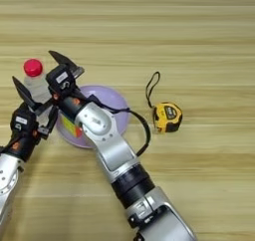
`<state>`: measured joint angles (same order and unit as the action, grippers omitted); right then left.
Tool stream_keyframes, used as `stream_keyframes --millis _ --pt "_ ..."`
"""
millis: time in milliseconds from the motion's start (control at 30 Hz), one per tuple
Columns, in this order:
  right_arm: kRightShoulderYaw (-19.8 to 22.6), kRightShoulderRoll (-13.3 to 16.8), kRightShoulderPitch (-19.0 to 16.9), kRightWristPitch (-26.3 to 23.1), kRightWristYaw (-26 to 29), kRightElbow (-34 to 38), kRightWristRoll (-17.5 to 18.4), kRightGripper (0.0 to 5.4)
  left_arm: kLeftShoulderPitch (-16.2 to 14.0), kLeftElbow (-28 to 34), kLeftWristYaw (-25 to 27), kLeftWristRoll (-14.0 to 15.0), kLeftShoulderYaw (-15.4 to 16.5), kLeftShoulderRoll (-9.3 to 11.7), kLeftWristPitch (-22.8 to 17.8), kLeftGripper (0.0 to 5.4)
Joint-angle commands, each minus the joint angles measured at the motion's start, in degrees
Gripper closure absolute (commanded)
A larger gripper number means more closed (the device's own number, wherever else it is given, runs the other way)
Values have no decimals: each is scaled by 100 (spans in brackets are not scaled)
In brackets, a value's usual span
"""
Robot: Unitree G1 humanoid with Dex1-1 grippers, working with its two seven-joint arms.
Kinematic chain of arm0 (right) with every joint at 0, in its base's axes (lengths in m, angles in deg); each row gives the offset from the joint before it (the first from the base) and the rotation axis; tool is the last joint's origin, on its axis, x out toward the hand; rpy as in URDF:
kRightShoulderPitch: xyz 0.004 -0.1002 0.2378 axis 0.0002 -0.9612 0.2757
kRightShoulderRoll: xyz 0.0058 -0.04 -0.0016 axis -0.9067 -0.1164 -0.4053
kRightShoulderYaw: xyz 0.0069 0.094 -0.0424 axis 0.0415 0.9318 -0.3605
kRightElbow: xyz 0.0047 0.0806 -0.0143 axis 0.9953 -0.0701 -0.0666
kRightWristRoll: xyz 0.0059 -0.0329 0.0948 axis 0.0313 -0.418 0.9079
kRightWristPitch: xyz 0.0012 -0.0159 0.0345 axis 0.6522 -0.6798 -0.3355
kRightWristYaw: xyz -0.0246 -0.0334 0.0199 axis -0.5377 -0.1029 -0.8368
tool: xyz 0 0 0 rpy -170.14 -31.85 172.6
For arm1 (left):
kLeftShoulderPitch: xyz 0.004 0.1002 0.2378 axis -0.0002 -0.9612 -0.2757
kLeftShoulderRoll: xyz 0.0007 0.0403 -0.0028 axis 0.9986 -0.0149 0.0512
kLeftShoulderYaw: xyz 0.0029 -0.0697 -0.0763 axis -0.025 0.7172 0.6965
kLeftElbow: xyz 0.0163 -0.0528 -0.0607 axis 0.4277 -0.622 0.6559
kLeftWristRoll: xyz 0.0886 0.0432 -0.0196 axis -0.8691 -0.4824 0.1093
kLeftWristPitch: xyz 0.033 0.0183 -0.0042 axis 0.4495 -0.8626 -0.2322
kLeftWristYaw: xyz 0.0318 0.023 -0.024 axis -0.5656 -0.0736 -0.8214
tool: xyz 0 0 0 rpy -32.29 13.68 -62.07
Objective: Move the objects on the table
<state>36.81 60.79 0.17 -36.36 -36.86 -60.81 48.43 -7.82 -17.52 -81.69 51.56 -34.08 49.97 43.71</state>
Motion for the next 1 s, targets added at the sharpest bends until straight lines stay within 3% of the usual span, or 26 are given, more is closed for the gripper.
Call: stream_keyframes --millis 33,233,600,833,1000 --pt "72 -250 -183 -2 31 -330 29 0 45 264 -22 -20 -25 -8 53 235" --pt "-78 -212 -400 -4 85 -381 -39 0 48 264 -38 1 13 -9 31 235" --pt "-473 22 -947 -445 229 242 13 0 70 250 -67 20 81 -11 6 236" --pt "-562 62 -1032 -558 279 357 65 0 64 248 -71 10 98 -19 9 237" --pt "-653 80 -1065 -623 413 429 205 57 66 240 -66 9 95 -26 7 237"
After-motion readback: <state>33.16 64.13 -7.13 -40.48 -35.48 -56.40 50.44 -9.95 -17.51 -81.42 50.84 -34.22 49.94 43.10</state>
